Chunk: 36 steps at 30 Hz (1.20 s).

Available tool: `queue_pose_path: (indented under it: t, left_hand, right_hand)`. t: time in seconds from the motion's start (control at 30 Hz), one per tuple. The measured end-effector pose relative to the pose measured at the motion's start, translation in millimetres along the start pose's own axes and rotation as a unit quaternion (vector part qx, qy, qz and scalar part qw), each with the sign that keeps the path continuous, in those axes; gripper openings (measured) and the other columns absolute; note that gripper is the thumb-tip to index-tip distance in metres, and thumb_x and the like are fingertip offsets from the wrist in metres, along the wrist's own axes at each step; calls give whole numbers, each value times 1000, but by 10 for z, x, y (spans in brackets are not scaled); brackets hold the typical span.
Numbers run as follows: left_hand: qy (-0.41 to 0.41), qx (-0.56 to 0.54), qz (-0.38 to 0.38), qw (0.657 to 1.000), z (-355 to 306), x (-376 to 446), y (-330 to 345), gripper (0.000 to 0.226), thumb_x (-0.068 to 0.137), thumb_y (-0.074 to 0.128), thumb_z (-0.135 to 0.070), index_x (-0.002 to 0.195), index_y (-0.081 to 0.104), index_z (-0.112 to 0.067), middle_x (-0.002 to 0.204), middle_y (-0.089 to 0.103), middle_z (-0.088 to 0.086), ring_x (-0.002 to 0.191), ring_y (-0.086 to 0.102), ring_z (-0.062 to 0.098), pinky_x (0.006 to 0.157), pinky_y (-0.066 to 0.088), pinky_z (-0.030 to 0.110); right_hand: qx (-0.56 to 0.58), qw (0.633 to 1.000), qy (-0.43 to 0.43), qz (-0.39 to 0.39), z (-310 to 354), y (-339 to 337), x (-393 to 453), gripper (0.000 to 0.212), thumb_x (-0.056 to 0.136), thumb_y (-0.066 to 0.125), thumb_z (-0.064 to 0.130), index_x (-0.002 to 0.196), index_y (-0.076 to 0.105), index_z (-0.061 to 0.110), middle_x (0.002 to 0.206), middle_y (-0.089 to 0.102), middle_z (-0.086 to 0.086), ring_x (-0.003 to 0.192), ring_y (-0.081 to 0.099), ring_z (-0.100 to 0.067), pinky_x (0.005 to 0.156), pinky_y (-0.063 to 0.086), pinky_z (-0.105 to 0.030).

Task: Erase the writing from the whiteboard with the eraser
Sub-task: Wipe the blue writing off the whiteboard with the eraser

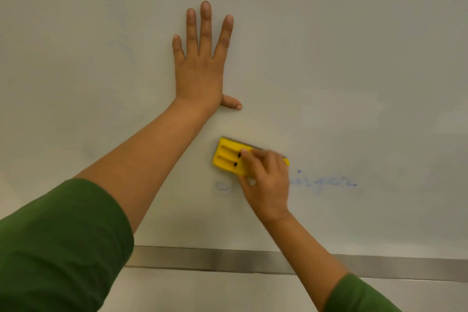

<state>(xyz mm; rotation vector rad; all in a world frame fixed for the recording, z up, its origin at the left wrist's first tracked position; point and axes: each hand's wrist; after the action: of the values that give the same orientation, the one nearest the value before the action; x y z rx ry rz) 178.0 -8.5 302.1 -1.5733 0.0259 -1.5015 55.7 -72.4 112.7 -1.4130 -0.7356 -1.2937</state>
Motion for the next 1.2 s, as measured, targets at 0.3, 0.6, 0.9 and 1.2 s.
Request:
queue_pose_path:
  t: [0.3,0.6,0.9,1.2]
  left_hand:
    - [-2,1,-7,1000,-3,1,28,146,45,68,-78,149,-17,-20,157,-12,17,145,-8,37,115,10,54]
    - [-6,3,-1,1000,-17,-13,17,145,45,67,-78,149,-17,-21,157,-13,16,145,-9,36,115,10,53]
    - [-1,-10,-12,1000,4,-24,21,145,45,68,-78,150,-14,-21,158,-11,16,145,-7,37,115,9,53]
    - [4,-44,33,998,-2,-181,2,130,64,68,-67,149,-17,-20,156,-20,15,145,-14,33,117,11,46]
  right_hand:
    - [-19,1000,12,7,-118,-112,-131,52,68,77,12,115,55,22,93,65,-12,88,49,-24,78,40,-31]
    - [-28,990,-112,81,-15,191,-451,50,71,75,6,115,54,17,92,62,-10,84,47,-26,74,39,-35]
    - [-25,999,-39,3,24,144,-70,44,69,75,10,111,63,17,92,66,-11,84,49,-26,73,40,-35]
    - [-79,984,-94,126,-157,176,-819,41,68,71,21,105,54,26,92,52,2,79,43,-22,72,32,-32]
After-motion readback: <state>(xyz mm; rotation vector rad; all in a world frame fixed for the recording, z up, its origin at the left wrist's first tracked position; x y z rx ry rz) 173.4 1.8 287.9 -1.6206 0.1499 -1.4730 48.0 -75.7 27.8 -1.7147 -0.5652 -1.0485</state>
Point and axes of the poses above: each hand's wrist, its own x-axis towards the middle knuckle, its own y-axis out of the palm, z = x × y
